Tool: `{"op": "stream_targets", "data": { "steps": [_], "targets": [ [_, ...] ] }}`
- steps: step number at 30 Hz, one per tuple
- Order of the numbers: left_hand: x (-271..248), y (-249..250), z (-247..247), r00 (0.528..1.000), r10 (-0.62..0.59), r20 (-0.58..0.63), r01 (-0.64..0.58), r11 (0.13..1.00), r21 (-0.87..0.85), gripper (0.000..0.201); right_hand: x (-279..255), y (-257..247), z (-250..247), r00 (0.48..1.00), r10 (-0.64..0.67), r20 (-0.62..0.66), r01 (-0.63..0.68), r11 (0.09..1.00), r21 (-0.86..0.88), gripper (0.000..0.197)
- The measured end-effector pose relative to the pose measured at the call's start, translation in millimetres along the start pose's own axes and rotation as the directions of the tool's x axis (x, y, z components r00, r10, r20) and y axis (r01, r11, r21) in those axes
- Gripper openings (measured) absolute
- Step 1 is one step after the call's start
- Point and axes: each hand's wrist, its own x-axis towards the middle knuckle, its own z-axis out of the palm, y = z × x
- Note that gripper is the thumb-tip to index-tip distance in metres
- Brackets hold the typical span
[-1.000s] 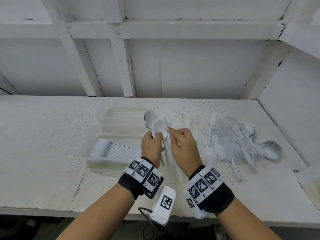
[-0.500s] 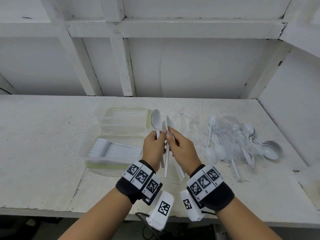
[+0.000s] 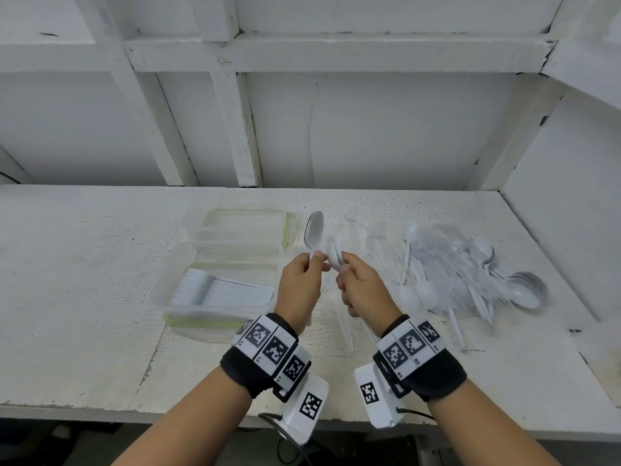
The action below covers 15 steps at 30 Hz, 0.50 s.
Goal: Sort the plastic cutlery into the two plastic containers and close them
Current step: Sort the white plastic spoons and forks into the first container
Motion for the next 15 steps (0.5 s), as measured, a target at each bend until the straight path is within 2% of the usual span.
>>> {"op": "stream_targets", "data": {
  "steps": [3, 6, 9, 13, 15],
  "targets": [
    [-0.4, 3.2, -1.8, 0.999, -0.035, 0.017, 0.036, 0.998, -0.051, 0.029, -1.9, -0.1, -1.6, 1.0, 0.008, -0.01, -0.008, 1.0, 0.023, 0.027],
    [1.5, 3.8, -2.1, 0.997, -0.067, 0.041, 0.071, 0.991, -0.11, 0.03, -5.6, -3.7, 0.0, 0.996, -0.085, -0.041, 0.086, 0.996, 0.02, 0.016],
    [-0.6, 2.5, -2.0, 0.989, -0.072, 0.132, 0.095, 0.979, -0.183, 0.031, -3.7, -6.2, 4.8, 0.979, -0.173, -0.107, 0.174, 0.985, -0.002, 0.012],
    [-7.0, 4.2, 0.5, 0.974, -0.058, 0.22, 0.114, 0.961, -0.252, 0.026, 2.4, -6.1, 9.3, 0.92, -0.305, -0.245, 0.258, 0.944, -0.207, 0.025],
    [-7.1, 3.9, 1.1, 0.97, -0.031, 0.242, 0.097, 0.959, -0.267, 0.025, 0.8, -8.0, 9.7, 0.876, -0.392, -0.282, 0.299, 0.899, -0.321, 0.025]
  ]
}}
